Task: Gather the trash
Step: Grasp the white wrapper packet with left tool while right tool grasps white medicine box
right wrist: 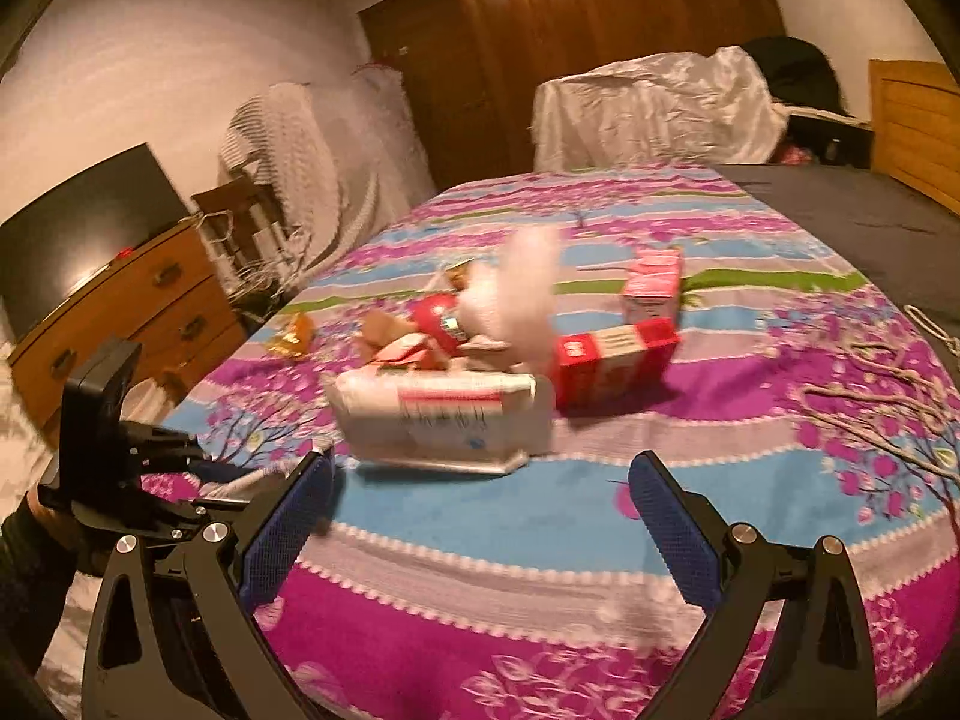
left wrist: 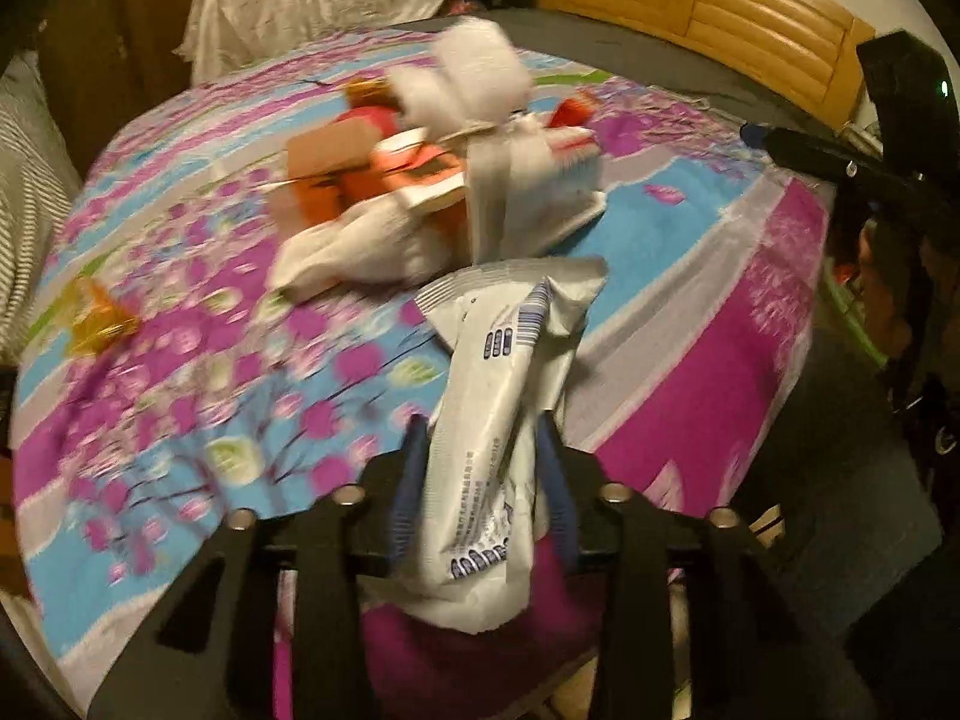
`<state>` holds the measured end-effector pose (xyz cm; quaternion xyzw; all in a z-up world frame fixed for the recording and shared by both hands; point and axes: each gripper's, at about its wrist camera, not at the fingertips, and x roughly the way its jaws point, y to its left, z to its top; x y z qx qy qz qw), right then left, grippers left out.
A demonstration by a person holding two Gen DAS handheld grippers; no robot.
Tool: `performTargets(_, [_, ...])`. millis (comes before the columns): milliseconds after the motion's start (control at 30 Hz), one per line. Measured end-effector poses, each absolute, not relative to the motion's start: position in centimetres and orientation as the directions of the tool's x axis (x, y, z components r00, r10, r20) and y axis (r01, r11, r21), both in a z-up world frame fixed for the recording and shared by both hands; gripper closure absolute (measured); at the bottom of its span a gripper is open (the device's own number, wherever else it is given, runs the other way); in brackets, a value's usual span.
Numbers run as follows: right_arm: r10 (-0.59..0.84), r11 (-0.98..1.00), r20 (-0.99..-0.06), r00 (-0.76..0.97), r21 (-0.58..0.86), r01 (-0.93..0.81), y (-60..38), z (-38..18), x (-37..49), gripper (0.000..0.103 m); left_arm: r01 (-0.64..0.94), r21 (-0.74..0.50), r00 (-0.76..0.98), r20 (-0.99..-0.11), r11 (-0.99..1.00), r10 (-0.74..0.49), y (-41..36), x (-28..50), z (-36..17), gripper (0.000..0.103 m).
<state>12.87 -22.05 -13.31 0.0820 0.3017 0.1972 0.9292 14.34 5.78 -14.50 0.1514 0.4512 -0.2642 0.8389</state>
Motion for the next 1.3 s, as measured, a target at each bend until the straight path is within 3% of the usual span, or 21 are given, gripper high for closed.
performTargets(100, [0.448, 0.889, -0.553, 0.702, 0.196, -0.413, -19.9, -12.8, 13.0, 0.004, 0.601, 0.076, 0.477, -0.833, 0.796, -0.281, 6.0, 13.6, -14.0, 0.030])
performTargets(300, [0.383, 0.647, -0.697, 0.606, -0.266, -0.715, -14.1, -12.5, 14.7, 0.004, 0.592, 0.068, 0.481, -0.830, 0.803, -0.284, 5.9, 14.1, -13.7, 0.030])
performTargets(400, [0.340, 0.501, -0.761, 0.553, -0.351, -0.791, -12.5, -12.6, 17.2, 0.005, 0.594, 0.070, 0.475, -0.835, 0.801, -0.279, 5.0, 14.5, -13.6, 0.030])
performTargets(600, [0.338, 0.384, -0.837, 0.431, -0.296, -0.875, -10.4, -12.6, 21.8, 0.008, 0.598, 0.021, 0.412, -0.865, 0.801, -0.285, 3.8, 16.3, -14.8, 0.030])
performTargets(733, [0.290, 0.334, -0.877, 0.384, -0.283, -0.899, -8.4, -14.5, 23.8, 0.015, 0.609, 0.001, 0.352, -0.896, 0.793, -0.269, 3.2, 17.1, -16.8, 0.040])
performTargets(900, [0.252, 0.329, -0.906, 0.341, -0.251, -0.910, -7.2, -16.7, 25.3, 0.053, 0.544, -0.054, 0.371, -0.880, 0.838, -0.297, 4.3, 17.3, -16.6, 0.063])
performTargets(933, [0.255, 0.335, -0.904, 0.343, -0.251, -0.908, -7.1, -16.9, 25.2, 0.055, 0.533, -0.051, 0.383, -0.876, 0.845, -0.294, 4.3, 17.1, -16.6, 0.063])
performTargets(1167, [0.330, 0.517, -0.817, 0.472, -0.261, -0.815, -7.9, -16.2, 21.3, 0.078, 0.411, 0.028, 0.540, -0.812, 0.911, -0.219, 4.9, 14.1, -16.2, 0.065])
performTargets(1300, [0.402, 0.710, -0.712, 0.575, -0.154, -0.688, -10.4, -13.8, 17.9, 0.080, 0.338, 0.051, 0.648, -0.737, 0.940, -0.193, 4.8, 11.7, -14.2, 0.065])
